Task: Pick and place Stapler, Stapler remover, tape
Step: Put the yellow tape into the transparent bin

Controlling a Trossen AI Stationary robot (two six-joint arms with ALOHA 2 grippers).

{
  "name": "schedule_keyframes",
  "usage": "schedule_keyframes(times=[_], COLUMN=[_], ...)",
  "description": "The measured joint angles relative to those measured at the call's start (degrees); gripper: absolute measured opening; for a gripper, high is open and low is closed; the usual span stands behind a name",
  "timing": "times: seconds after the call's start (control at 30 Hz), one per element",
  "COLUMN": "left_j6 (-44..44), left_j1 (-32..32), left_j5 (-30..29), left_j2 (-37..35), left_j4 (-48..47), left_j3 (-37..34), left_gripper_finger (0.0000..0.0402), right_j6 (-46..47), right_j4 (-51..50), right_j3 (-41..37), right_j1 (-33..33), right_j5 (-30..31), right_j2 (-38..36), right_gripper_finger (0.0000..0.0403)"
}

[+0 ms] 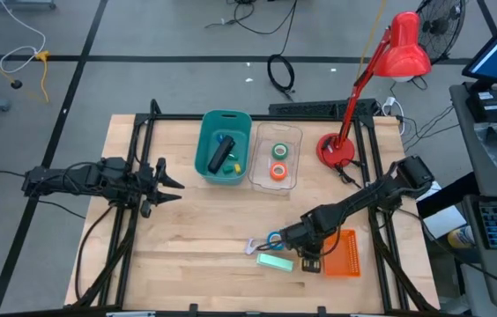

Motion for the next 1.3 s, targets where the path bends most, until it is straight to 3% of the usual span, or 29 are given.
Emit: schedule_keyframes(times=[0.33, 0.53, 0.7, 0.87, 1.1, 1.3], left_j6=[0.22, 0.56, 0.94, 1.33, 1.39, 1.10], left_j1=[0.00, 0.02, -0.04, -0.04, -0.04, -0.04], left_j5=[-0.02, 0.00, -0.02, -0.02, -0.02, -0.02], left_j2=[0.00, -0.02, -0.01, -0.02, -0.02, -0.02], left_j4=[0.37, 0.38, 0.42, 0.44, 0.44, 0.43], left_j3=[0.00, 0.00, 0.00, 0.00, 0.00, 0.00], left_gripper_finger=[0.0157, 0.0157, 0.0157, 0.0157, 0.0157, 0.0157], right_j6=[-0.20, -1.08, -4.44, -7.88, -11.59, -12.51], right_j4=[6.30, 21.86, 33.60, 37.91, 32.72, 30.54], right_j3=[0.00, 0.04, 0.07, 0.09, 0.07, 0.10], right_j1=[-4.38, -9.41, -13.71, -16.80, -22.62, -28.46], right_j5=[-2.70, 0.05, 1.11, 10.09, 26.41, 27.94], right_j2=[-15.43, -23.00, -24.95, -24.35, -24.20, -23.55], right_gripper_finger=[0.0032, 0.0032, 0.0032, 0.0032, 0.0032, 0.0032])
